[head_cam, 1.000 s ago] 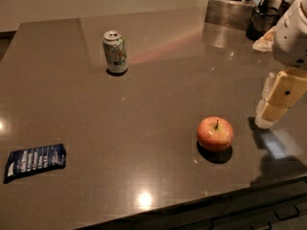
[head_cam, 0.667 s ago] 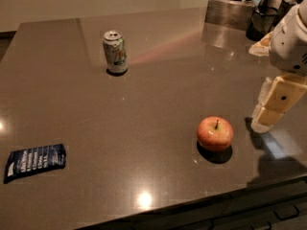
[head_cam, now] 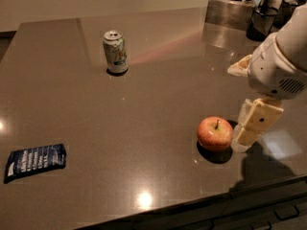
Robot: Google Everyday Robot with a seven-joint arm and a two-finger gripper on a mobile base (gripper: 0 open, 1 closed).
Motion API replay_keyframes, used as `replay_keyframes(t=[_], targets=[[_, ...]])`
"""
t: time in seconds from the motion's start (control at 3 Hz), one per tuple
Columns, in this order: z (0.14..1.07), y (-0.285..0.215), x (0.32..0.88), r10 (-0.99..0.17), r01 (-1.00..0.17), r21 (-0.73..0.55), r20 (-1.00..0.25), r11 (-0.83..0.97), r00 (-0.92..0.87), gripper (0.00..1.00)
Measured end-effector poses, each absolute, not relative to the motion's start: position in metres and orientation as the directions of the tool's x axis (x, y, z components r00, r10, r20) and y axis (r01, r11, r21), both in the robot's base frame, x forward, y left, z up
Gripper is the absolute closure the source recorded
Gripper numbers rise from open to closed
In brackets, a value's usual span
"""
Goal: Move apple near 7up can
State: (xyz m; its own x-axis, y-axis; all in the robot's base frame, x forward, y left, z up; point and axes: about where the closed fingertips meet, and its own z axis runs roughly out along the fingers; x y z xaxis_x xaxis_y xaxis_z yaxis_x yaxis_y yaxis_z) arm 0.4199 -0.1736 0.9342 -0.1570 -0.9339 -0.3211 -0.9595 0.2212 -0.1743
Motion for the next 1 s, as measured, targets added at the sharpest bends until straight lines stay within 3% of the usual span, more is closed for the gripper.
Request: replay_keyframes(t=[1.0], targets=[[0.875,-0.162,0.409,-0.925,-0.975,-0.113,-0.351,0.192,-0.142,0.0]])
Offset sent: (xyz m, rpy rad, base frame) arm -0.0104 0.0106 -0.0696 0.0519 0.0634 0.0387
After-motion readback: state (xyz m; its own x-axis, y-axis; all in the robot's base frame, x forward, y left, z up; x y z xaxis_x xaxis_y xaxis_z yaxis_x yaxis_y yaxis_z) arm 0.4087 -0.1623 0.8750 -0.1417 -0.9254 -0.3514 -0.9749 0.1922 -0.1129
